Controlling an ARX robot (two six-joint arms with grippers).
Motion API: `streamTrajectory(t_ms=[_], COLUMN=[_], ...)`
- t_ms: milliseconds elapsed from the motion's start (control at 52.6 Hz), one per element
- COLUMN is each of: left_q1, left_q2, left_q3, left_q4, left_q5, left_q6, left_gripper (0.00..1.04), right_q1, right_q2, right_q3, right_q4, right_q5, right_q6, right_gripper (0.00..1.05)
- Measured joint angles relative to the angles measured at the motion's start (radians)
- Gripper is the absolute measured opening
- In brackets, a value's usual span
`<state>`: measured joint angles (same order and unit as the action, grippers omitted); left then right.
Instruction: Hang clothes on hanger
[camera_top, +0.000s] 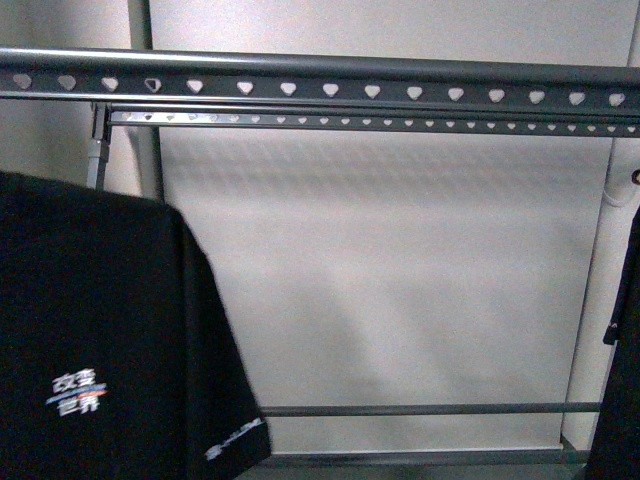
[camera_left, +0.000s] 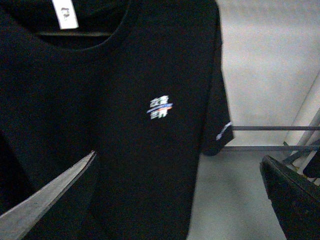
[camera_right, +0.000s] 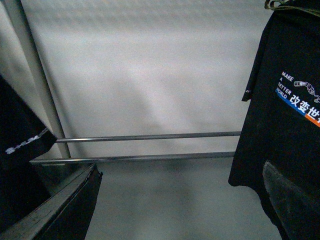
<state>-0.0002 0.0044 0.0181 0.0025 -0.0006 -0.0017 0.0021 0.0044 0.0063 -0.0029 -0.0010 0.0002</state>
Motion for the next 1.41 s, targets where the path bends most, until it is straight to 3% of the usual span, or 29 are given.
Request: streamTrajectory(t_ms=[266,342,418,533,723,913,1160,1408], left_q1=[0.001,0.062,0.102,0.152,0.148,0.102,0.087,0.153], left_q2=[0.001,0.085,0.241,0.581,1.126,1.523,1.715,1.797], left_q3=[0.001,0.039,0.074,0.196,0.542,0.916,1.213,1.275], left_q4=[-0.002,-0.089,-0.055,0.169,0.285,0.212,0.087,-0.062], left_q5=[0.006,0.198,0.236,0.081,-0.168,-0.331,-0.408,-0.382], left_q6=[0.001,0.004,-0.03,-0.15,-0.427,-0.613,-0.681,-0.746], left_gripper=[0.98,0.98,0.98,0.98,0.98,0.98,0.98,0.51], right_q1=[0.0,0.0,0.0,0.0,0.0,0.0,0.0,0.0], right_q2=[0.0,0.0,0.0,0.0,0.0,0.0,0.0,0.0], right_q3=[0.0,0.0,0.0,0.0,0.0,0.0,0.0,0.0], right_q4=[0.0,0.0,0.0,0.0,0.0,0.0,0.0,0.0], right_q5=[0.0,0.0,-0.002,0.0,-0.001,0.0,0.0,0.0], right_q6=[0.0,0.0,0.0,0.0,0.0,0.0,0.0,0.0], right_gripper=[0.97,0.97,0.97,0.97,0.97,0.97,0.97,0.97])
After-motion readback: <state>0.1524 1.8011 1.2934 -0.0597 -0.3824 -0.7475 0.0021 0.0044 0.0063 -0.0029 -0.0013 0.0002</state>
